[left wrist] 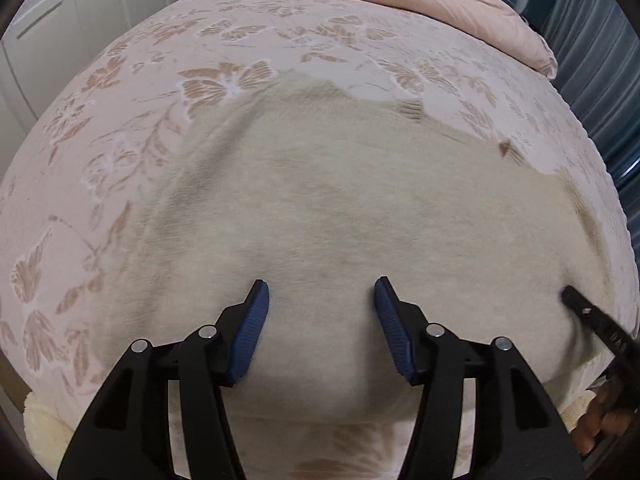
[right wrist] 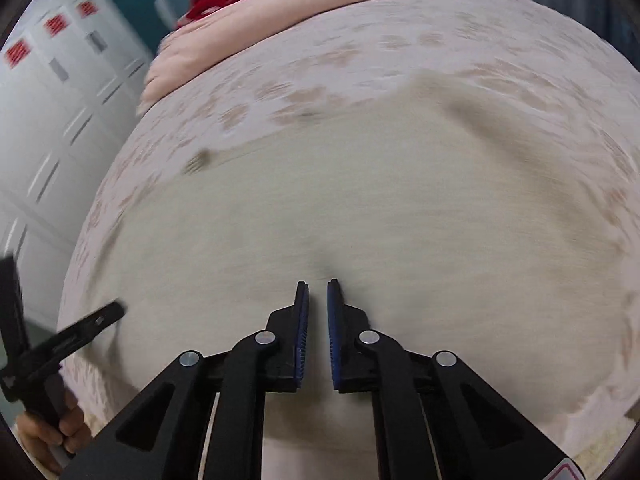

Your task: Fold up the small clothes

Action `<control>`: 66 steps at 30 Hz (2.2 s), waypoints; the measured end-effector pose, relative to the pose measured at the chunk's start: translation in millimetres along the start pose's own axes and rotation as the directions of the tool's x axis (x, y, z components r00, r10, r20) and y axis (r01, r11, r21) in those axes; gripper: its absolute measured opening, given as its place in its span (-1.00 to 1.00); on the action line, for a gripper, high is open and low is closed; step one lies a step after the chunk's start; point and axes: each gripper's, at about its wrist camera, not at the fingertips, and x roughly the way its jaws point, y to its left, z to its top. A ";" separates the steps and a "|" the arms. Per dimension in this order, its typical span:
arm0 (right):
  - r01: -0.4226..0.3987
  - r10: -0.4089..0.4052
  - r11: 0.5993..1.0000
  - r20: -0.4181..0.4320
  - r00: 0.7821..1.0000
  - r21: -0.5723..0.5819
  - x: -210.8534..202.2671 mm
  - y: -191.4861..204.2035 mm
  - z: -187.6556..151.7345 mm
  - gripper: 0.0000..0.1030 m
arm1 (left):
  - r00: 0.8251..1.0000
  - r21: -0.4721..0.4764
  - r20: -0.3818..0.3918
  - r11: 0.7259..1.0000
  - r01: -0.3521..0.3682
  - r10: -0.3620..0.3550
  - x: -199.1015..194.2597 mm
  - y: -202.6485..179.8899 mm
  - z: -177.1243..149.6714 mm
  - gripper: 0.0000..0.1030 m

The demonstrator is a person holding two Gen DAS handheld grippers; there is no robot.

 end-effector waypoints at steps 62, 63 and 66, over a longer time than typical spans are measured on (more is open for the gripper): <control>-0.084 0.065 0.966 -0.082 0.995 -0.246 -0.3 153.5 -2.9 -0.76 | 0.997 -0.036 -0.038 0.996 -0.076 0.074 -6.8 26.1 16.8 0.31; -0.096 0.073 0.962 -0.099 0.992 -0.255 0.9 159.8 -16.1 -0.76 | 0.997 -0.033 -0.042 0.997 -0.071 0.069 -10.3 25.4 12.9 0.32; -0.108 0.062 0.951 -0.165 0.984 -0.288 11.8 171.9 -50.8 -0.76 | 0.997 -0.016 -0.038 0.997 -0.071 0.070 -19.6 24.5 2.1 0.32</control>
